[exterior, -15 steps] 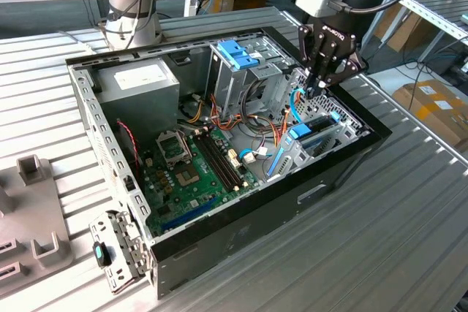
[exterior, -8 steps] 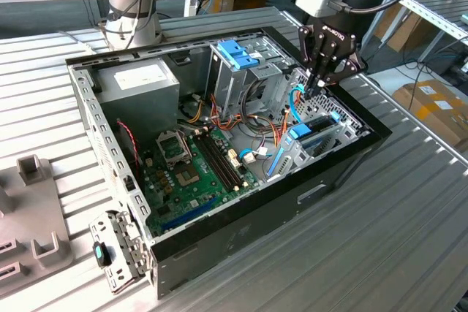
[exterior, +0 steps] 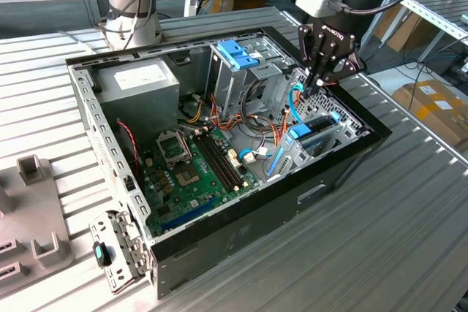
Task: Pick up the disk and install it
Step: 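Insert the first disk wire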
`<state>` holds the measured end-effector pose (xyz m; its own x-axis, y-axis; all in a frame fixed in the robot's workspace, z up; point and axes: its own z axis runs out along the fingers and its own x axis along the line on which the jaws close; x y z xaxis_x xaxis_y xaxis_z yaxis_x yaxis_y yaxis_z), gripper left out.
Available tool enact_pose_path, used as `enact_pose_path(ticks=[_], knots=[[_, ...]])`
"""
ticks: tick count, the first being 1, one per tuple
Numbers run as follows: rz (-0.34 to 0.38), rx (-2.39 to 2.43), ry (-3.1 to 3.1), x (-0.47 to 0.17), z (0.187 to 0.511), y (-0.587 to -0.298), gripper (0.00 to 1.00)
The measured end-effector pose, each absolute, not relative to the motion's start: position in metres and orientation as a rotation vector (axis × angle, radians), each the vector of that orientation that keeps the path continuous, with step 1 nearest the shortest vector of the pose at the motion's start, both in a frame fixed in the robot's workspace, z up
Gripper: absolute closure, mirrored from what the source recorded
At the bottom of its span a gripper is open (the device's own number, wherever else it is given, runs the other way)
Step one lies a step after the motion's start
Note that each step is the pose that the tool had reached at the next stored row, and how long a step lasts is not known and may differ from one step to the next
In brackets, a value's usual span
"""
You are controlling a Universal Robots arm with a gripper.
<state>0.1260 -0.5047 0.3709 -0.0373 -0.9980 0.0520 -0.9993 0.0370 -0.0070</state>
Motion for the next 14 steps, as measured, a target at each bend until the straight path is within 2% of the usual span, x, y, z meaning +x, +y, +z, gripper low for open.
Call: enact_pose_path(ticks=[14], knots=[[0.048, 2.166, -2.248, 0.125, 0.368, -0.532, 0.84]])
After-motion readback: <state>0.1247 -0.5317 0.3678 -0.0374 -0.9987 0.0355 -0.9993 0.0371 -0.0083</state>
